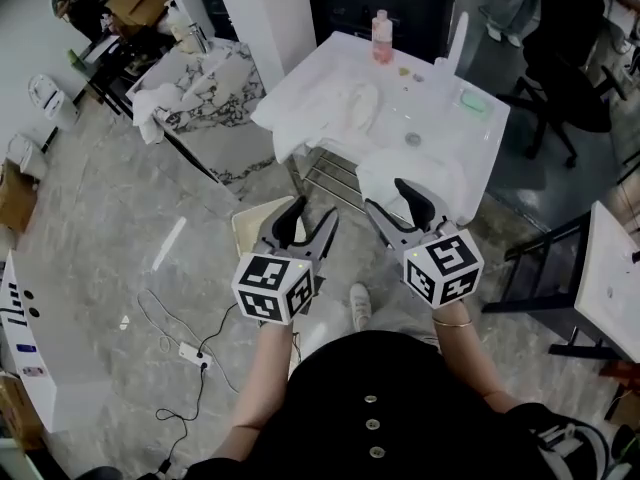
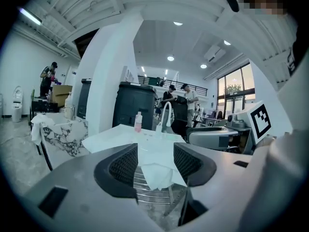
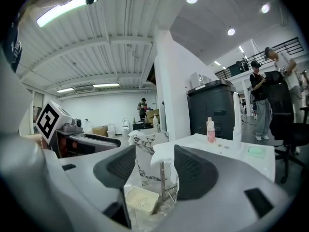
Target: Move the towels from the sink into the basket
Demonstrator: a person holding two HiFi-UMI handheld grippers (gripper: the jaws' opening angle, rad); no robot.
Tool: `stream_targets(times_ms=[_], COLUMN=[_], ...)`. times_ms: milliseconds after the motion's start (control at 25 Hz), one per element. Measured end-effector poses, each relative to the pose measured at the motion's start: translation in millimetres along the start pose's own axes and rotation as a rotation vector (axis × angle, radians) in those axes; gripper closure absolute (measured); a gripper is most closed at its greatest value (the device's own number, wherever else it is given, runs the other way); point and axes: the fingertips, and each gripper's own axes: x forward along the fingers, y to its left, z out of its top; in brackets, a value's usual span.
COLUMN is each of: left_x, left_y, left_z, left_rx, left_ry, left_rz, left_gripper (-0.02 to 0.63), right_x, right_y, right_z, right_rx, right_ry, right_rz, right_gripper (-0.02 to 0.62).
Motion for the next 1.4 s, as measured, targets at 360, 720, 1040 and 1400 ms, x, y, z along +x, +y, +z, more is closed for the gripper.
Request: stream_targets(times_ms=[360,720,1040,1400], left_x=[74,109,125,162], left_y=[38,48,54,54], left_z=[27,30,25,31], left_rx=[-0.013,-0.042,-0.053,-0.023], left_ry=[-0.012,0.027,0.055,0.108], left_rz=[0.027,0.026,-0.002,-0.131], left_gripper=[0.394,0.394,0.394,0.394], right_x=[62,87,94,93], right_y=[-62,-91,-108,-142], right_z=[24,21,12,7], right_rx=[-0.013,0.021,0.051,0.095], right_ry=[-0.012,0.027,0.048,0.062], right_rz=[0.037,0.050,0.007,-0.129], right_gripper=[0.357,0.357,0.357,0.357])
